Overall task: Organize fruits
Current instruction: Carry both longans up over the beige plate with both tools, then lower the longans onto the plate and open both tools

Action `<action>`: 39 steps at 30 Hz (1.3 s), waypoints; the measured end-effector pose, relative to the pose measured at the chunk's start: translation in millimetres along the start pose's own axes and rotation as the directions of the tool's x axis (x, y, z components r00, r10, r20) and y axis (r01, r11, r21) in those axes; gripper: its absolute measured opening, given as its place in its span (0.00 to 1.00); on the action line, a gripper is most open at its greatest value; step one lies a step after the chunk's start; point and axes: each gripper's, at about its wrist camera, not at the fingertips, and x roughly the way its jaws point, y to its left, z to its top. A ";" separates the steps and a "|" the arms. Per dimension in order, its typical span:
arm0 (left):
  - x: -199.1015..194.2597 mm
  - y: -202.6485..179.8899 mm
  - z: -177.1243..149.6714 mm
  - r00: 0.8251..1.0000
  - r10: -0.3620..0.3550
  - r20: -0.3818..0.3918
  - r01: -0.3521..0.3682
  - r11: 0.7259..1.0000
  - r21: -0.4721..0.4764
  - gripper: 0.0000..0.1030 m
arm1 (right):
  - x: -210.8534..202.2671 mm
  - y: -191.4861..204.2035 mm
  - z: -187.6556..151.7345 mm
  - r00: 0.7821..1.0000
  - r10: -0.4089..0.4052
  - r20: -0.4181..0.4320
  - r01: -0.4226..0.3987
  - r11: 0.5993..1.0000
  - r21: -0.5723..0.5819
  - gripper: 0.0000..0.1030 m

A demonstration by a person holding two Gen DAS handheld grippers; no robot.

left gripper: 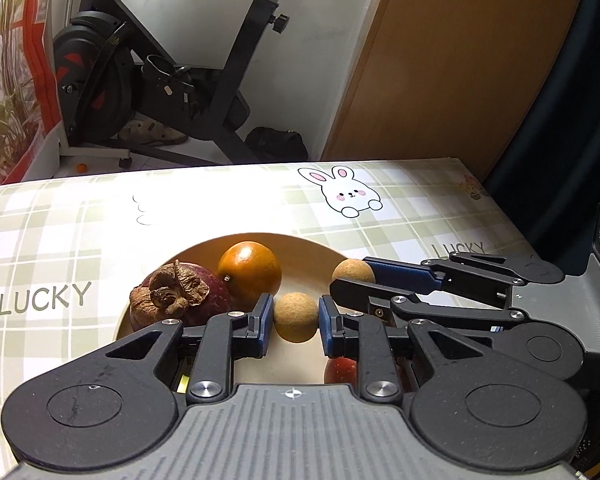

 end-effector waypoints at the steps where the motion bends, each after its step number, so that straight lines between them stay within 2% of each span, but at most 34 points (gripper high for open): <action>1: 1.9 0.6 -0.5 1.000 -0.003 -0.003 0.003 1.000 -0.004 0.25 | 0.7 -1.9 -0.3 1.000 0.001 0.005 -0.001 1.000 0.009 0.28; 6: 7.9 9.3 0.1 0.999 -0.045 0.005 0.045 0.996 -0.078 0.27 | 1.1 -0.8 -2.2 0.999 -0.021 0.025 0.022 1.000 -0.018 0.28; 9: 6.4 9.7 0.1 0.998 -0.052 0.017 0.054 0.995 -0.082 0.32 | -2.5 1.0 -3.2 0.998 -0.037 0.047 0.038 0.999 -0.020 0.29; 11: 1.6 8.3 -0.8 0.998 -0.055 0.030 0.058 0.995 -0.083 0.38 | -7.6 1.3 -3.0 0.997 -0.045 0.063 0.045 0.999 -0.007 0.30; 14: -16.0 6.7 -5.0 0.996 -0.068 0.061 0.073 0.994 -0.085 0.39 | -22.9 6.2 -1.1 0.992 -0.073 0.100 0.076 0.997 -0.023 0.30; 18: -43.9 5.1 -12.9 0.994 -0.063 0.094 0.069 0.995 -0.066 0.39 | -49.4 13.4 -3.4 0.987 -0.071 0.143 0.070 0.997 0.008 0.30; 22: -78.6 13.7 -20.0 0.990 -0.055 0.130 0.068 0.993 -0.095 0.39 | -75.8 25.7 -7.2 0.982 -0.070 0.174 0.063 0.997 0.045 0.30; 28: -135.8 24.2 -40.0 0.979 0.012 0.203 0.011 0.994 -0.109 0.39 | -106.3 52.2 -16.8 0.978 -0.061 0.200 0.041 0.994 0.103 0.31; 31: -154.5 26.8 -48.8 0.974 0.047 0.221 -0.028 0.996 -0.089 0.39 | -112.8 71.7 -22.5 0.979 -0.054 0.197 0.034 0.994 0.101 0.37; 34: -169.2 26.6 -59.5 0.970 0.094 0.226 -0.080 0.994 -0.069 0.39 | -114.6 94.1 -29.9 0.980 -0.051 0.192 0.035 0.996 0.085 0.38; 39: -184.0 36.6 -73.4 0.966 0.111 0.232 -0.093 0.992 -0.088 0.39 | -110.2 123.4 -43.7 0.983 -0.023 0.182 0.014 0.999 0.049 0.38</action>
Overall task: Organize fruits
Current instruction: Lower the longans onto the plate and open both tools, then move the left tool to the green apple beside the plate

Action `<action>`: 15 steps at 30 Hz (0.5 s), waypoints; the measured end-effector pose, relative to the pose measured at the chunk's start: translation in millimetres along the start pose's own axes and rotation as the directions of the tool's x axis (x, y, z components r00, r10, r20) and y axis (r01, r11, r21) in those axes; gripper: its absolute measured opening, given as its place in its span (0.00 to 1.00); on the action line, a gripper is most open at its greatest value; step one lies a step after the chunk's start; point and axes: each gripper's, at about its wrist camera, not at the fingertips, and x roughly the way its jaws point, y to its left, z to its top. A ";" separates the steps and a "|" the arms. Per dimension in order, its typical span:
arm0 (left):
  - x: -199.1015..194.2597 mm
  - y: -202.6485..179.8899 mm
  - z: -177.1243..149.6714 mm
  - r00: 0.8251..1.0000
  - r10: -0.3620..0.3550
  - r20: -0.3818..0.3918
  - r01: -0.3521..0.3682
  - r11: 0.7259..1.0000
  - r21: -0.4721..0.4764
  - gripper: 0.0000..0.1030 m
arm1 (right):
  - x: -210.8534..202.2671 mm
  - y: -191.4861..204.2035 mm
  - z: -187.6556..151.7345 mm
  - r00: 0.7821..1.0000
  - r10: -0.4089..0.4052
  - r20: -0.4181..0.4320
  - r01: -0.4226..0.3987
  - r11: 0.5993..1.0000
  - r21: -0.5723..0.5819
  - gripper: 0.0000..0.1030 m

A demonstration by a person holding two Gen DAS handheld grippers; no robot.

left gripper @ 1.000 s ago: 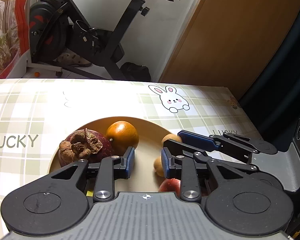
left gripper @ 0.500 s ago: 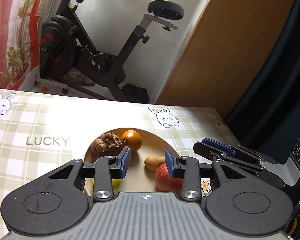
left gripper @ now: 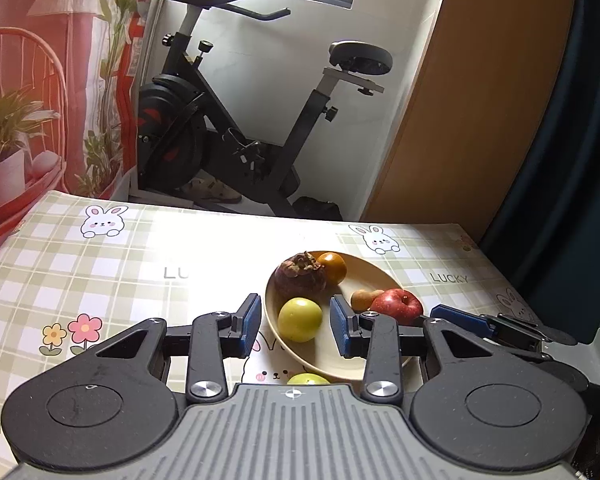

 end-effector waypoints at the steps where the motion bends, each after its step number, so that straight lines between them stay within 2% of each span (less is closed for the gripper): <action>1: -1.0 1.7 -1.6 1.000 0.001 0.001 -0.001 1.000 -0.003 0.39 | 1.4 4.0 -2.9 1.000 0.006 -0.008 -0.006 1.000 -0.008 0.38; 9: 4.9 14.7 -19.4 0.999 0.011 -0.036 -0.013 0.999 -0.053 0.39 | 15.2 26.4 -31.5 0.998 0.030 -0.060 -0.038 0.992 -0.124 0.38; 15: 35.7 19.6 -30.9 0.994 -0.035 -0.102 0.029 0.997 -0.065 0.38 | 34.8 33.7 -49.4 0.992 0.050 -0.113 -0.068 0.984 -0.162 0.38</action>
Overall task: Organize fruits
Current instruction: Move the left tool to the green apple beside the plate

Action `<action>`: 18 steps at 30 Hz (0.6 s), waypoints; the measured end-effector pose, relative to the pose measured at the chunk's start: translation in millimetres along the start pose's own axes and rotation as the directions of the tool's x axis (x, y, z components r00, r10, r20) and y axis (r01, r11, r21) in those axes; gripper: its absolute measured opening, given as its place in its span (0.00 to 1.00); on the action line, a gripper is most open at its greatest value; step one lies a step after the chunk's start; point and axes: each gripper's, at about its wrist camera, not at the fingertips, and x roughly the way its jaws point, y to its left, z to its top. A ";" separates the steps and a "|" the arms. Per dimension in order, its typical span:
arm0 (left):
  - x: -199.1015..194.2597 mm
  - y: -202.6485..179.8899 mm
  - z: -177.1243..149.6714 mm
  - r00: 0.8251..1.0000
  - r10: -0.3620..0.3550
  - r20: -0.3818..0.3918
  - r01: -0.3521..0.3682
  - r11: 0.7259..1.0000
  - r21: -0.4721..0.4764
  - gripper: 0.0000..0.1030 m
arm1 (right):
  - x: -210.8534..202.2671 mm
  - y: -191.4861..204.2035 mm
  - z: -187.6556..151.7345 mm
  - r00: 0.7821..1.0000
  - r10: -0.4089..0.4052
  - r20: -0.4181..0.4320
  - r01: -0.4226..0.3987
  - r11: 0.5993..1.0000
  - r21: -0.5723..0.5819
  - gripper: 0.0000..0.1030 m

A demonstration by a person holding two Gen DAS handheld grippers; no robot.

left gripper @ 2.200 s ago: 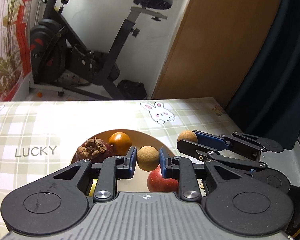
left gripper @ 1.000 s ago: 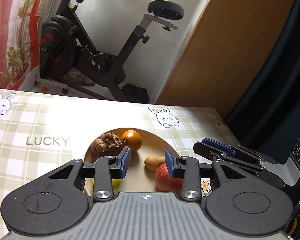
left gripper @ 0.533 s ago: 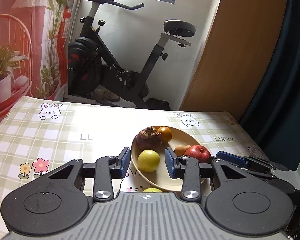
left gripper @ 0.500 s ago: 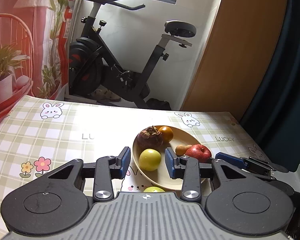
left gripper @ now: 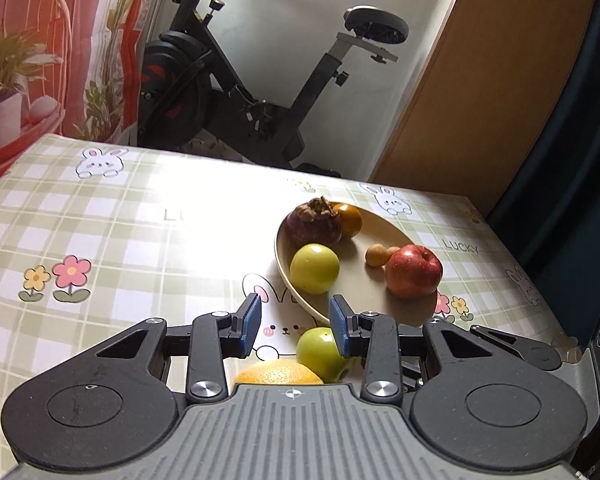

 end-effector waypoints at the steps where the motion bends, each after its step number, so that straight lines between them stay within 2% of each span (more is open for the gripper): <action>1: 7.4 0.8 -1.8 1.000 -0.016 -0.023 0.016 1.000 -0.005 0.37 | 1.3 2.0 -2.5 1.000 0.002 -0.004 -0.002 1.000 -0.019 0.38; 6: 32.7 1.7 -3.3 0.995 -0.063 -0.074 0.060 0.998 -0.036 0.38 | 7.2 5.6 -16.5 0.999 0.016 -0.035 -0.018 0.999 -0.047 0.38; 18: 60.4 -1.5 -8.9 0.987 -0.082 -0.138 0.070 0.994 -0.085 0.37 | 14.3 1.2 -23.5 0.997 0.036 -0.062 -0.039 0.999 -0.035 0.38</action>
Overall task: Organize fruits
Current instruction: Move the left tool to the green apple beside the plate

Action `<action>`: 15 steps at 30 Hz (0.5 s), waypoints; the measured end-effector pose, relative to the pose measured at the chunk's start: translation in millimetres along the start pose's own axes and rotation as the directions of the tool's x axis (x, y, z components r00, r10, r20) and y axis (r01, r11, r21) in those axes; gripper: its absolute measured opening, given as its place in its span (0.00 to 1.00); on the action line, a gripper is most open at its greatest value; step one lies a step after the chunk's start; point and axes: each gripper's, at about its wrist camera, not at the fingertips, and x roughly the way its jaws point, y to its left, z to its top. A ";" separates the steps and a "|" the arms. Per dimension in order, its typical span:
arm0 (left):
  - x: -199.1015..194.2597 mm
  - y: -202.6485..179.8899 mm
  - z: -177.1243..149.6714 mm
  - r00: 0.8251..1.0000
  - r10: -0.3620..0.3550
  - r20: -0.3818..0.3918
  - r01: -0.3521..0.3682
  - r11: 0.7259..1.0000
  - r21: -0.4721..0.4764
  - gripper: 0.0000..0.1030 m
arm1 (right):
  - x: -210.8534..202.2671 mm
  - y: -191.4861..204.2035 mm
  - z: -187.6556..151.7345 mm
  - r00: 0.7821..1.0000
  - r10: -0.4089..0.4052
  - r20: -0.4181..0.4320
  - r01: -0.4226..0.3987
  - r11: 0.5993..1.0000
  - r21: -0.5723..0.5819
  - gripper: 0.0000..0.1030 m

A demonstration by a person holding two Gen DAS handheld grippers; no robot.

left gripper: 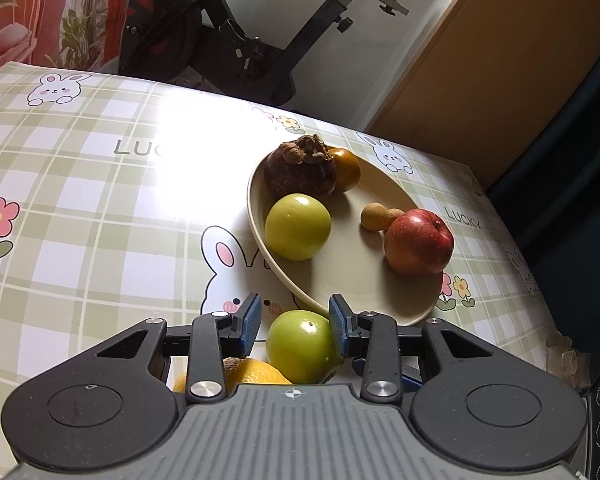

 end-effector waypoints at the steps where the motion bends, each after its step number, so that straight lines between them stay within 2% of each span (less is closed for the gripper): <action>1: 1.8 -2.0 -0.4 1.000 -0.007 -0.005 0.007 1.000 0.004 0.37 | 0.7 -0.3 0.3 1.000 0.003 -0.004 -0.003 1.000 0.004 0.38; 6: 4.0 -13.5 -5.7 1.000 -0.022 -0.011 0.022 0.999 0.027 0.37 | 3.2 -2.7 1.1 1.000 0.016 -0.015 -0.015 1.000 0.013 0.38; 15: -7.2 -25.3 -17.1 0.999 -0.048 0.003 0.048 0.998 0.039 0.37 | 4.7 -14.7 1.6 0.999 0.035 -0.017 -0.033 0.996 0.081 0.46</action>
